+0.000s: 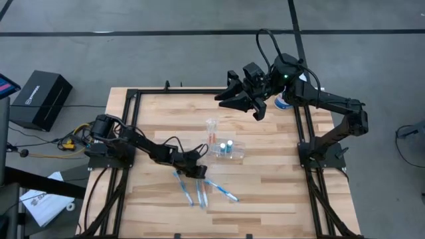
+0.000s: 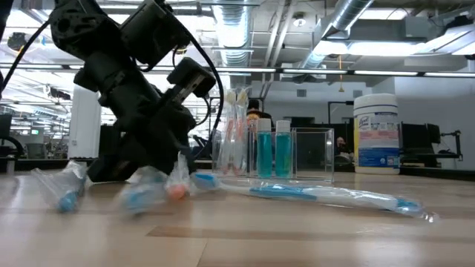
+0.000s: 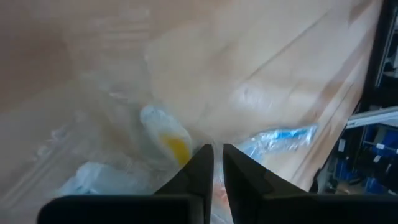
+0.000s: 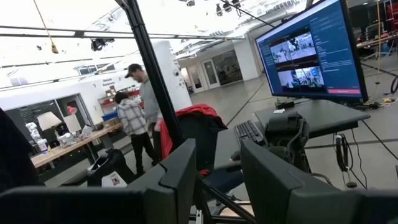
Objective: Pick & Place toothbrushing station
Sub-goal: Put the orange toothbrush into the transparent organizer
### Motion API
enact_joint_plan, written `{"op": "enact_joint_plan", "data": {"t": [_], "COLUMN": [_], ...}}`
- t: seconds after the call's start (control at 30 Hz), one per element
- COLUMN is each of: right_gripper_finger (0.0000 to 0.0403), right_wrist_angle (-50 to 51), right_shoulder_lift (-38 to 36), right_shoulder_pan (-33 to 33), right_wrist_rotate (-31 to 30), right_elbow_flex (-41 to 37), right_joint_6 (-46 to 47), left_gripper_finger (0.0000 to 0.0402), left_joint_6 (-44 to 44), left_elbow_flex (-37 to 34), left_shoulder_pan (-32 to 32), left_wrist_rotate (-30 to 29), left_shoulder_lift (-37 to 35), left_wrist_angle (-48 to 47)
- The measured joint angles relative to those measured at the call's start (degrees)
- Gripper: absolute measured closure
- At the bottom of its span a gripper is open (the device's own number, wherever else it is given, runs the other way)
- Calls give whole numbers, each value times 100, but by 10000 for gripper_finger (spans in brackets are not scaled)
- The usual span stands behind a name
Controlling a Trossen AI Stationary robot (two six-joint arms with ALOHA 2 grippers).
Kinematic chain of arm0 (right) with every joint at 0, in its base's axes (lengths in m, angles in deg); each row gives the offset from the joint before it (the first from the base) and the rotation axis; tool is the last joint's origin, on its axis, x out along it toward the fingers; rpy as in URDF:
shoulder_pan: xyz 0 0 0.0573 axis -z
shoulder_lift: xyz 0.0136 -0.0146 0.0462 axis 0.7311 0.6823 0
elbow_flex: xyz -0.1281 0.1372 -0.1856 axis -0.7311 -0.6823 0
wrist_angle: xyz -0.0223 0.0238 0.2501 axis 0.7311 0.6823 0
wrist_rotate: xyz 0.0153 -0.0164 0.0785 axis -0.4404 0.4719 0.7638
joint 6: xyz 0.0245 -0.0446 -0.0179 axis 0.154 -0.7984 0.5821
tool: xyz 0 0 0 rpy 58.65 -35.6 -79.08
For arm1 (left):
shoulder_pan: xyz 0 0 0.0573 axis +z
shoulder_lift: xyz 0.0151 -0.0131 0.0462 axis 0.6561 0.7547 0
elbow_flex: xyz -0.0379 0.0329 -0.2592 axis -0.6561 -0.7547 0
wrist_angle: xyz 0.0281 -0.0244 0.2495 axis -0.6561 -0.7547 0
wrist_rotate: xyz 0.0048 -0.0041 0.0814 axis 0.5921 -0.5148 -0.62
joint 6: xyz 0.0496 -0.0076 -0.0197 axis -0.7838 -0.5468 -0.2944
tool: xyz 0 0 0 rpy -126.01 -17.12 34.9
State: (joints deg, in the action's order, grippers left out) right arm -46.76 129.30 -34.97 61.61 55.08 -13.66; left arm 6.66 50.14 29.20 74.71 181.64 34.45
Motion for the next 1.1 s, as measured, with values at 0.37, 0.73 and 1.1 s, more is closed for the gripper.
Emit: {"op": "enact_joint_plan", "data": {"t": [0.37,0.73,1.1], "right_gripper_finger": [285,285,285], "right_wrist_angle": [31,48,24], "right_shoulder_lift": [0,0,0], "right_shoulder_pan": [-4,-4,-1], "right_wrist_rotate": [0,15,15], "right_elbow_flex": [0,0,0], "right_joint_6": [9,0,-138], "left_gripper_finger": [377,398,309], "left_joint_6": [172,624,404], "left_elbow_flex": [-54,-1544,-1665], "left_shoulder_pan": [-178,-177,152], "left_wrist_rotate": [80,-724,-1002], "left_shoulder_lift": [-192,-1883,-2449], "left_wrist_angle": [-608,-935,20]}}
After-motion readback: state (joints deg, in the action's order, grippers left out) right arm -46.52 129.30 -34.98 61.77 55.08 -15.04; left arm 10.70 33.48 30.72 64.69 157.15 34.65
